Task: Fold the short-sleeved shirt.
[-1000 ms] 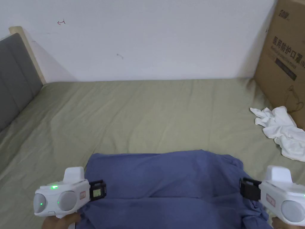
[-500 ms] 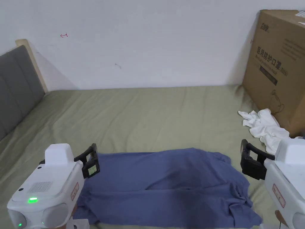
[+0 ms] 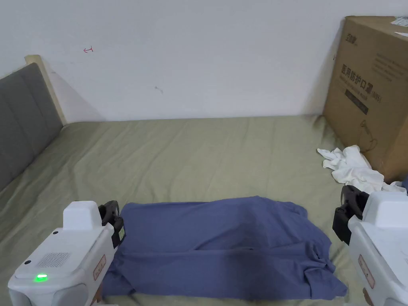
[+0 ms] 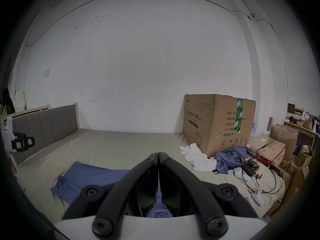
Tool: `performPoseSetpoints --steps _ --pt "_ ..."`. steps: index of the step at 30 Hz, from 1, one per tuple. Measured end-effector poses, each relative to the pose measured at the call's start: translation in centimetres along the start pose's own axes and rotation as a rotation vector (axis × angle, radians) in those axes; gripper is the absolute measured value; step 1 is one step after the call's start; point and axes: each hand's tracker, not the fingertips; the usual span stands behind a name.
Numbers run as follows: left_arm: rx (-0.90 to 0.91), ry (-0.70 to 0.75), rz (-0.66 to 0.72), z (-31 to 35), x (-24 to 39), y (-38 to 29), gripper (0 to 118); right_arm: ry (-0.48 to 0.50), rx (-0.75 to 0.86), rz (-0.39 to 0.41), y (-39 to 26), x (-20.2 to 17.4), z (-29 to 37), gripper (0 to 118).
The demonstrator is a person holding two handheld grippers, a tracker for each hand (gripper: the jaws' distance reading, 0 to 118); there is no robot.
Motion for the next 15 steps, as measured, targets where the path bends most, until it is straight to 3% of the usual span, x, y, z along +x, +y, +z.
performPoseSetpoints --steps 10,15 --pt "-0.355 0.027 0.032 -6.3 -3.9 -4.9 0 0.002 -0.04 -0.009 -0.9 0.4 -2.5 0" --pt "-0.532 0.052 0.116 -10.1 -6.6 -9.0 4 -0.003 -0.077 -0.008 -1.8 0.7 -4.4 0"
